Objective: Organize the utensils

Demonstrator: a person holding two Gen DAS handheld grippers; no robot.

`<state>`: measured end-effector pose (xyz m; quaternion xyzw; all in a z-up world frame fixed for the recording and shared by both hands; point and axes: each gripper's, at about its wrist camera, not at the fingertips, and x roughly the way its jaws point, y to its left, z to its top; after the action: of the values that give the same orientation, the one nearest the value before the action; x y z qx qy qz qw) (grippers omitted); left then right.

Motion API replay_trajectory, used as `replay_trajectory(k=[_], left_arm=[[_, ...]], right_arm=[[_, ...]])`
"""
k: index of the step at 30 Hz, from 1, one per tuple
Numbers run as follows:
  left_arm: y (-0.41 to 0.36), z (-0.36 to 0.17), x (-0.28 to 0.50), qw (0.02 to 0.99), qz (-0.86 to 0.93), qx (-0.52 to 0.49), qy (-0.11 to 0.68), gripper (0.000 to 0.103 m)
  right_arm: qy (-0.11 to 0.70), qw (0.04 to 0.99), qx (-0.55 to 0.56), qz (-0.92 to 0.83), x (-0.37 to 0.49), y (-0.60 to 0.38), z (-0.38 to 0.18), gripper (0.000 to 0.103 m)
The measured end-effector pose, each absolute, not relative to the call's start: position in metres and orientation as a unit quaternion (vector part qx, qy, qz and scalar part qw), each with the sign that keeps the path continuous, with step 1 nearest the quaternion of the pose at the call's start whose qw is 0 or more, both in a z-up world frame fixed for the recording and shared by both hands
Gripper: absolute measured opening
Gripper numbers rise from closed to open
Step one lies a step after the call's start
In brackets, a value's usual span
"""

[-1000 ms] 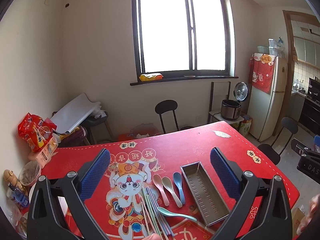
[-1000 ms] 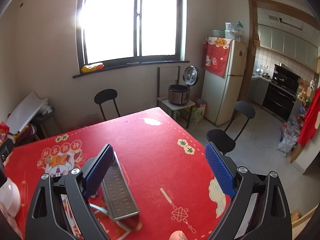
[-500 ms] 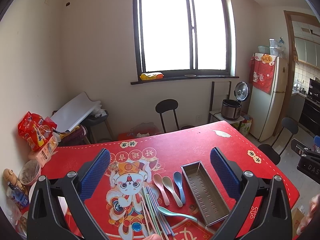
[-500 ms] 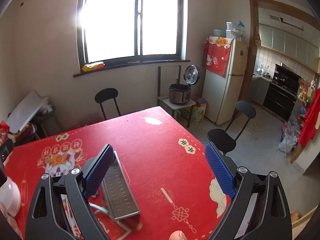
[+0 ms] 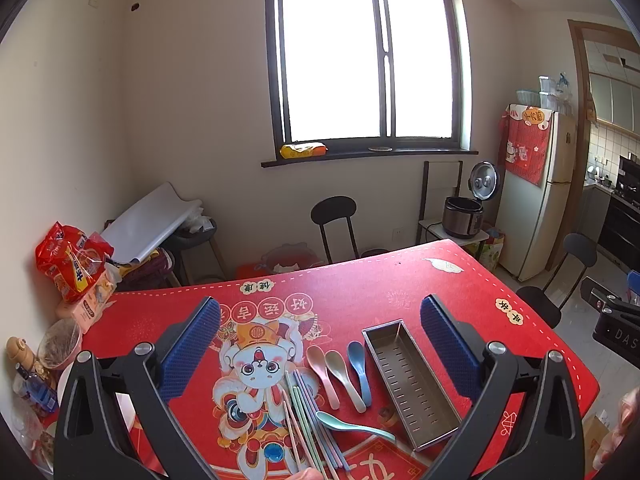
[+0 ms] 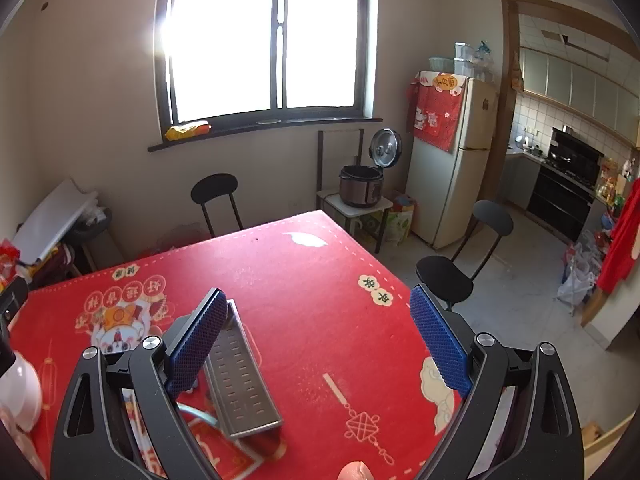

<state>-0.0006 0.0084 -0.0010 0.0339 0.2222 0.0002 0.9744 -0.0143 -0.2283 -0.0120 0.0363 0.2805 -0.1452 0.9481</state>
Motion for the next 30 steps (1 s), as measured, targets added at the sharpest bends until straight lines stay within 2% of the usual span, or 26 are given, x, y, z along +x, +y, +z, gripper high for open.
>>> replay_trajectory(k=[9, 14, 24, 30], left_arm=[[0.011, -0.009, -0.004, 0.972, 0.008, 0.032, 0.232, 0.098], [0.024, -0.01, 0.003, 0.973, 0.021, 0.052, 0.224, 0.098], [0.108, -0.043, 0.03, 0.954, 0.093, 0.024, 0.283, 0.098], [0.144, -0.086, 0.042, 0.934, 0.119, 0.001, 0.338, 0.098]], right_arm=[[0.283, 0.948, 0.039, -0.138, -0.015, -0.23, -0.012, 0.09], [0.288, 0.951, 0.087, -0.071, -0.007, -0.236, -0.02, 0.09], [0.355, 0.934, 0.034, 0.017, 0.054, -0.203, -0.073, 0.09], [0.395, 0.916, 0.012, 0.067, 0.087, -0.176, -0.12, 0.09]])
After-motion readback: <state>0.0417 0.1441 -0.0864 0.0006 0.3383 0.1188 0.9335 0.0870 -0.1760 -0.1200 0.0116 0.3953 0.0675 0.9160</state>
